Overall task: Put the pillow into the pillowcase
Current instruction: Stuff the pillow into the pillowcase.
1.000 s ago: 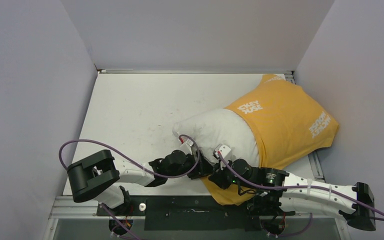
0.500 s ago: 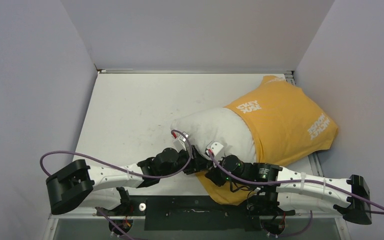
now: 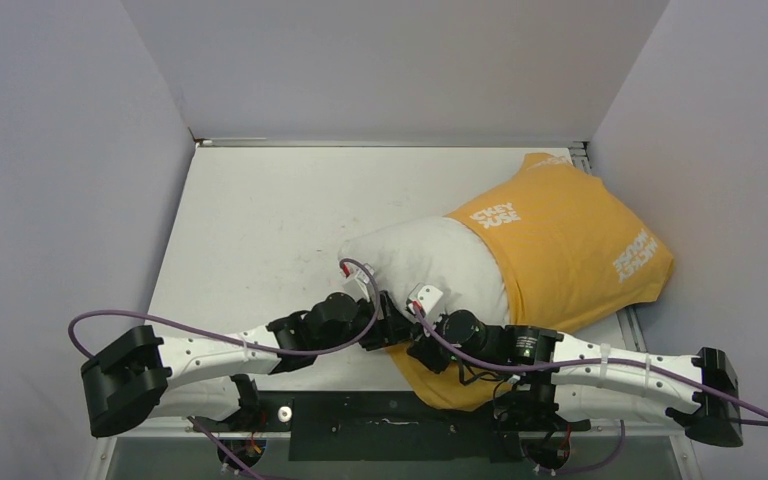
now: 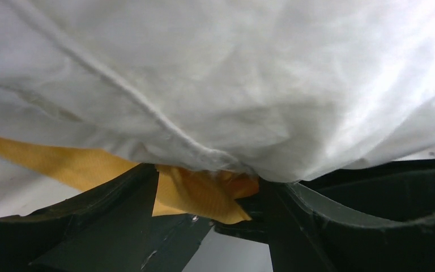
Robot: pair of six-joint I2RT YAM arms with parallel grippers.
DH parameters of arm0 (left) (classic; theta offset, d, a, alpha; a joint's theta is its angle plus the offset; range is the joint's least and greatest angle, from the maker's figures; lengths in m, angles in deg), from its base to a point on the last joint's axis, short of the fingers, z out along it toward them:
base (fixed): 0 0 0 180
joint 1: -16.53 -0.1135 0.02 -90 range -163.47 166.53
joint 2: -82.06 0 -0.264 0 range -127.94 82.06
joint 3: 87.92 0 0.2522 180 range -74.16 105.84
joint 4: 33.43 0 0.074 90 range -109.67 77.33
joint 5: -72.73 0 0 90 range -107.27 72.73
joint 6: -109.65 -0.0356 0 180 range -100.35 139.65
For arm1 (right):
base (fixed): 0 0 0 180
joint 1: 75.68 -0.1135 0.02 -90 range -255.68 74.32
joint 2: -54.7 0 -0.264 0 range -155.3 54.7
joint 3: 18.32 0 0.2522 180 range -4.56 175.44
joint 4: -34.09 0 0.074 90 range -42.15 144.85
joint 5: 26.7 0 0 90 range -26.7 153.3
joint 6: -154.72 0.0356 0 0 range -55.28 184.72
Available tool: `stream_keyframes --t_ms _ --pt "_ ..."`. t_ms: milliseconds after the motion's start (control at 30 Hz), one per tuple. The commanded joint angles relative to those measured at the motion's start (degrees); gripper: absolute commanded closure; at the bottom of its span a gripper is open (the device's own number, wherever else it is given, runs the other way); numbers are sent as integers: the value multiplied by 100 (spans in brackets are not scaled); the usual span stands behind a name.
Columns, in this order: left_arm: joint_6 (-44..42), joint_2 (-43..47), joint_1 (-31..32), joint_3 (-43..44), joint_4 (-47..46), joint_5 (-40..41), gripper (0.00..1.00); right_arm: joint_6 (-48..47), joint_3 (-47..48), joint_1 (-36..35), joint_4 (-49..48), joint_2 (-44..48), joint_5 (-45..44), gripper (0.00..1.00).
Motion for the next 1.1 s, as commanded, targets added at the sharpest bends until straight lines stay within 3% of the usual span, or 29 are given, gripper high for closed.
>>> stream_keyframes --t_ms 0,100,167,300,467,500,533,600,633,667,733,800,900,967,1067 --pt "-470 176 209 482 1534 -786 35 -158 575 40 -1358 46 -336 94" --pt "-747 310 181 778 2614 -466 34 -173 618 36 -1373 56 -386 94" --pt "-791 401 136 762 2636 -549 34 -189 668 36 -1370 23 -378 94" --pt "-476 277 121 431 1258 -1062 33 -192 672 40 -1486 -56 -273 94" --pt "-54 -592 317 510 -197 -1556 34 -167 685 35 -1635 -73 -265 94" --pt "40 -740 349 515 -477 -1589 37 -167 703 29 -1643 -73 -267 94" --pt "127 -855 357 489 -738 -1601 48 -168 719 27 -1637 -78 -272 94" --pt "290 -929 335 361 -1134 -1517 80 -183 798 26 -1549 -83 -286 93" --pt "330 -897 312 294 -1203 -1428 95 -185 858 23 -1457 -62 -319 89" --pt "344 -836 292 226 -1214 -1342 100 -185 924 23 -1338 -25 -388 79" --pt "350 -591 263 80 -1106 -1110 100 -205 1134 24 -1073 101 -536 54" --pt "293 -302 261 -40 -803 -798 100 -293 1429 25 -756 236 -705 36" --pt "196 138 257 -114 -198 -388 100 -584 2044 27 -510 181 -824 23" --pt "164 359 261 -167 149 -115 100 -772 2387 27 -477 -49 -838 24" --pt "173 645 255 -256 563 274 100 -868 2818 68 -476 -663 -912 51"
